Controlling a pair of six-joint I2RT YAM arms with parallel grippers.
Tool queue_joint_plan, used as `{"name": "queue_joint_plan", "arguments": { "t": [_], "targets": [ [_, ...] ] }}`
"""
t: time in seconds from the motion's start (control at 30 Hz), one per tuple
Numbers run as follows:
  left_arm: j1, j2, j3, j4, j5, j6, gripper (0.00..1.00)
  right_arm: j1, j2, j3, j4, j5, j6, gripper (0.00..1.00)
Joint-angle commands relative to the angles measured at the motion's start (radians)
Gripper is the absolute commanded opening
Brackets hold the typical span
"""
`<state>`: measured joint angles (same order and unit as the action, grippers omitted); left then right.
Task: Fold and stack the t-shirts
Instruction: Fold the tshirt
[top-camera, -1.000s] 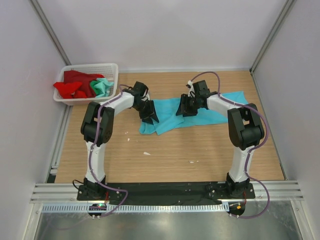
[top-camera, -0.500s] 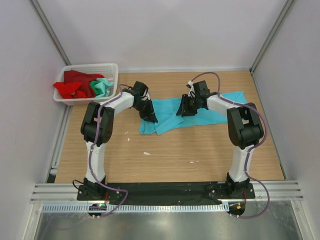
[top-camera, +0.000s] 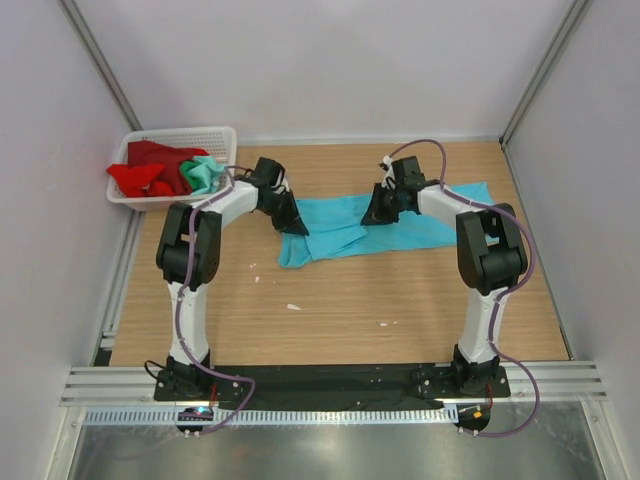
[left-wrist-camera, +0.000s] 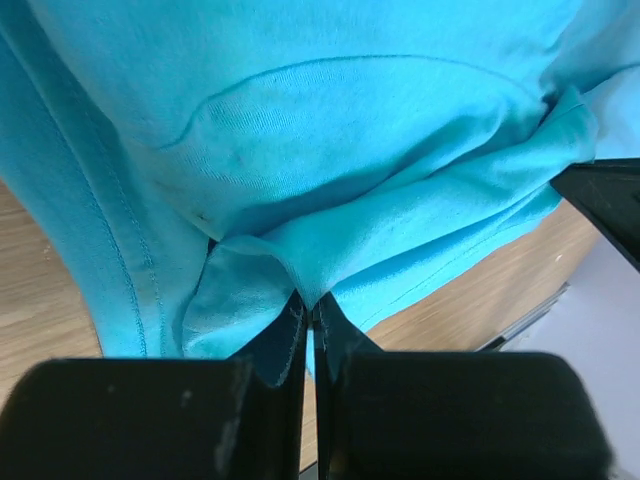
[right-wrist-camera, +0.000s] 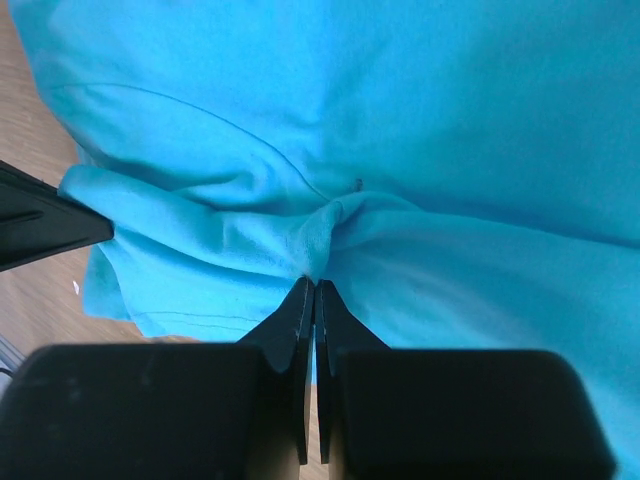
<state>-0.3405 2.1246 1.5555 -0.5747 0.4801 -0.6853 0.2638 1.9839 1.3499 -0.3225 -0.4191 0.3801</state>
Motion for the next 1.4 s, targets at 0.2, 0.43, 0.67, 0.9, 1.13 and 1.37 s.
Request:
{"name": "queue_joint_plan", "arguments": {
  "t": [0.2,0.43,0.67,0.9,1.13,1.37],
  "targets": [
    [0.031,-0.020,0.067,0.095,0.066,-0.063,0.05,-0.005,0.033,0.087,0.011,-0.001,0.022,0.05],
    [0.040,0.027,0.090,0.043,0.039,-0.053,0.11,-0.005,0.059,0.101,0.011,0.017,0.031,0.06],
    [0.035,-0.096,0.098,-0.118,-0.142,0.098,0.47,-0.008,0.014,0.210,-0.177,0.135,0.002,0.34],
    [0.028,-0.299,-0.069,-0.189,-0.114,0.165,0.58,-0.121,-0.134,0.243,-0.461,0.333,-0.021,0.64],
    [-0.015,-0.324,-0.219,-0.082,-0.075,0.178,0.56,-0.371,-0.275,-0.006,-0.376,0.329,-0.017,0.68],
    [-0.045,-0.305,-0.256,-0.047,-0.109,0.233,0.55,-0.514,-0.346,-0.199,-0.231,0.318,0.054,0.66]
  ]
}}
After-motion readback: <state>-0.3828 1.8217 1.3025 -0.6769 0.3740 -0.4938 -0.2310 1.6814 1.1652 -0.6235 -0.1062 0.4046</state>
